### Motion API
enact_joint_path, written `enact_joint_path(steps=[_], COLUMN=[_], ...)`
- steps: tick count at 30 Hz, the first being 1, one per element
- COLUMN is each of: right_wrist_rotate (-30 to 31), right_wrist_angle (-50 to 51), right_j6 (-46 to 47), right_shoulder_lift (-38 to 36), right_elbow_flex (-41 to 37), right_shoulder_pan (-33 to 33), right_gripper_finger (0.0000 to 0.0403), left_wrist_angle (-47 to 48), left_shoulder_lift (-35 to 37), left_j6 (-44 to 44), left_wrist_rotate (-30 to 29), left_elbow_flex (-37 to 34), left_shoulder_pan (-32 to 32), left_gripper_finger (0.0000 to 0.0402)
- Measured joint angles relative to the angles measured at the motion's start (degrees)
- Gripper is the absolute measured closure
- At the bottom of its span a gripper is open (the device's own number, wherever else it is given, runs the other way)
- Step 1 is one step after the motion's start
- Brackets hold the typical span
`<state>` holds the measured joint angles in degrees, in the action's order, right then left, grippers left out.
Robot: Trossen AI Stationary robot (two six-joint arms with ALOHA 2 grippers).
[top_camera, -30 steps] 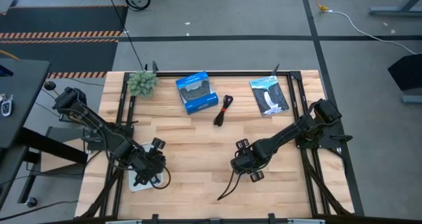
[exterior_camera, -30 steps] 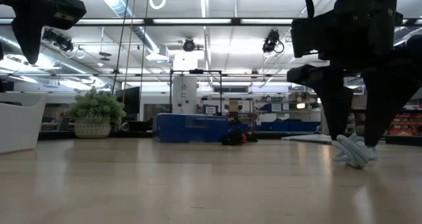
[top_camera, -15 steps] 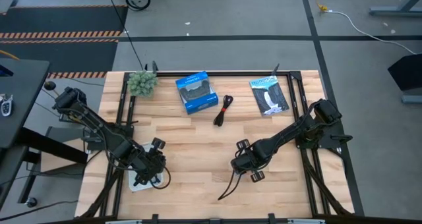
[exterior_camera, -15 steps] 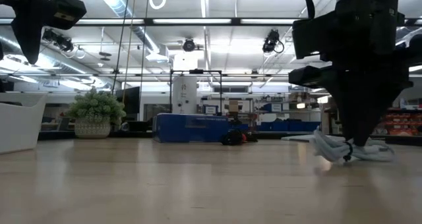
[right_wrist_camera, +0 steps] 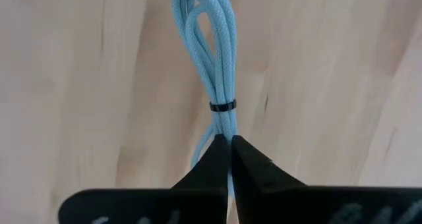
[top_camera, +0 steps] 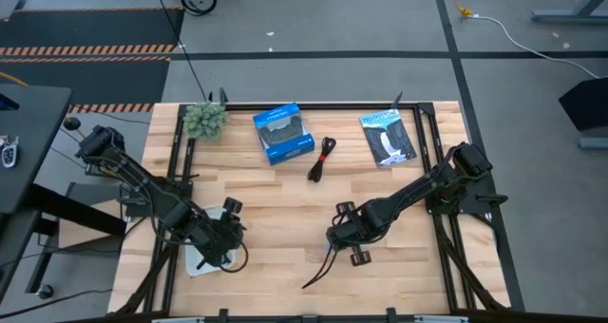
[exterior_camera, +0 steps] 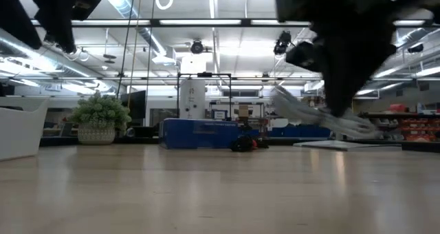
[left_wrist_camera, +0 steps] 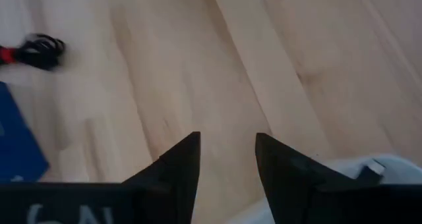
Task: Pick and place USB-C Cables
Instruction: Put the blue charger cable into the white bin
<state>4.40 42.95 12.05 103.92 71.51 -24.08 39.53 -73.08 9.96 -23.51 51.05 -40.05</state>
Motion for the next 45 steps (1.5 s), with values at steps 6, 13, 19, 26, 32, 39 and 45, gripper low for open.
enact_joint_path(steps=[6,13,19,26,32,39,45], right_wrist_rotate=[4.7,8.4,9.2,7.9,7.9,7.4,6.2], right_wrist_angle=[-16.6,-35.8,-48.7,-53.9,-55.2,-55.3,-54.8], right_j6=[-1.6,-9.6,-15.1,-16.3,-16.3,-16.1,-12.4], right_shoulder_lift=[0.0,0.0,0.0,0.0,-0.1,-0.1,-0.1], right_elbow_flex=[0.4,0.4,0.4,0.4,0.4,0.4,0.4], right_shoulder_pan=[1.9,3.9,4.5,4.4,4.3,4.3,4.3], right_gripper_finger=[0.0396,0.0396,0.0395,0.0395,0.0394,0.0387,0.0356], left_wrist_angle=[-3.9,-11.3,-22.7,-35.0,-37.6,-37.6,-37.0], left_shoulder_lift=[0.0,0.0,0.0,0.0,0.0,0.0,0.1], left_j6=[-2.1,-3.9,-9.1,-16.8,-20.8,-21.2,-21.5], left_wrist_rotate=[-2.5,-3.1,-3.9,-4.3,-4.4,-4.4,-6.2], left_elbow_flex=[0.0,0.0,0.0,0.0,0.0,0.0,0.0], left_shoulder_pan=[0.5,3.0,4.6,4.6,4.6,4.6,4.6], left_gripper_finger=[0.0194,0.0162,0.0176,0.02,0.0223,0.0285,0.035])
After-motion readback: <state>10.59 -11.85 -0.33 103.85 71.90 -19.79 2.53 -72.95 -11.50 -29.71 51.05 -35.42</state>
